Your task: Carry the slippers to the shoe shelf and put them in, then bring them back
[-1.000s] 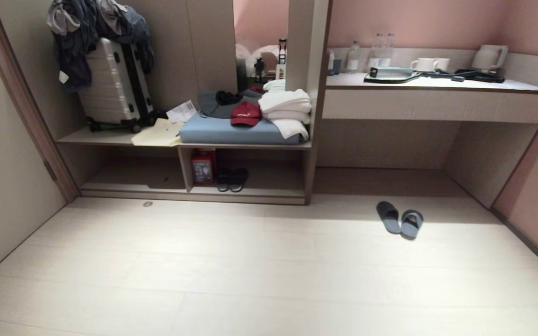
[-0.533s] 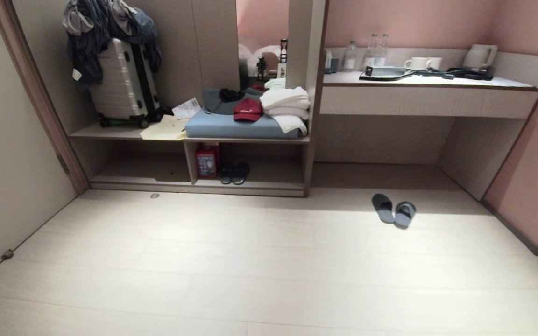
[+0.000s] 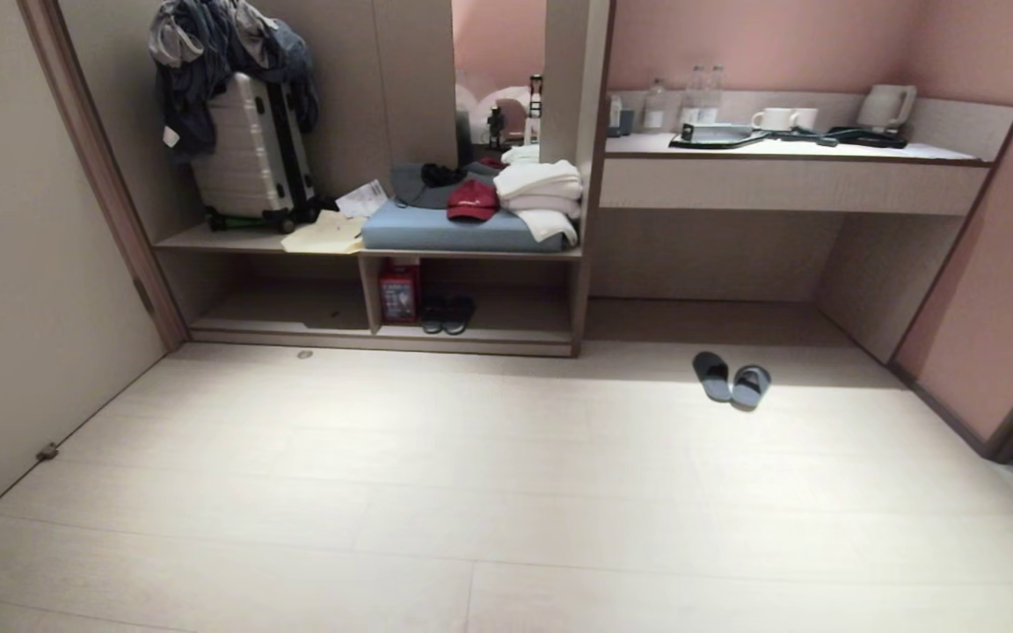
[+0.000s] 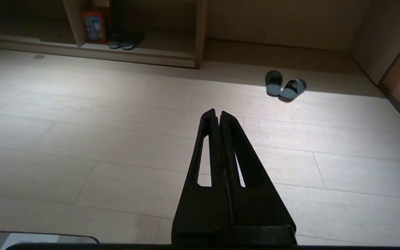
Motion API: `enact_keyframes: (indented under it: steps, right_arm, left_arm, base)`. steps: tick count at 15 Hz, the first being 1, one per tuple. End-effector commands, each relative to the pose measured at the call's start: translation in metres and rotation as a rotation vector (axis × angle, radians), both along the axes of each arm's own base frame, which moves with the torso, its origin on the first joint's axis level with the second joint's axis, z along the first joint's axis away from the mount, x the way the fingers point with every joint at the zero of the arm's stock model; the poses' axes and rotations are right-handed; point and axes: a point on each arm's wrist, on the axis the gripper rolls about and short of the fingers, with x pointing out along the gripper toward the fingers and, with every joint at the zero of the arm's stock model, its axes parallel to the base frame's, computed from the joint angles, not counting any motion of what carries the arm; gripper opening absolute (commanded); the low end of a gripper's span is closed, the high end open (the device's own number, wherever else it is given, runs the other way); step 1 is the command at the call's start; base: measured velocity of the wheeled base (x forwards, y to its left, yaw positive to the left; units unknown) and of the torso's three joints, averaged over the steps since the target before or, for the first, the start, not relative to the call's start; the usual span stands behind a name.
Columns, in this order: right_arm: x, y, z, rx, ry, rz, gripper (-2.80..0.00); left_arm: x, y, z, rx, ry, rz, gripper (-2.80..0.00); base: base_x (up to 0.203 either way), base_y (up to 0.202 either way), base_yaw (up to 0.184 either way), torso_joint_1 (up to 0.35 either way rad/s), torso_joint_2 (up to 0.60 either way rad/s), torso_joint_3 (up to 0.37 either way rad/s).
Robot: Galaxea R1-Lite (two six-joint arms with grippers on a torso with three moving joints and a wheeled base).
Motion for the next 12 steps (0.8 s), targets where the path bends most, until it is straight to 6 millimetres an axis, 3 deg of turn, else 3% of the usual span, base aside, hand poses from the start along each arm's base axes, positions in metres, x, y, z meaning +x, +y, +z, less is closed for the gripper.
enact_keyframes:
  steps: [1, 12]
  right_arm:
    - [0.0001, 0.0000, -0.0001, -0.001, 0.002, 0.001, -2.80]
    - [0.0001, -0.0002, -0.0001, 0.000, 0.003, -0.006, -2.80]
  left_arm:
    - [0.0002, 0.0000, -0.0004, 0.000, 0.003, 0.000, -2.80]
    - [0.0002, 0.0000, -0.0004, 0.000, 0.003, 0.000, -2.80]
  base:
    - [0.000, 0.000, 0.000, 0.000, 0.00, 0.000]
    - [0.000, 0.000, 0.000, 0.000, 0.00, 0.000]
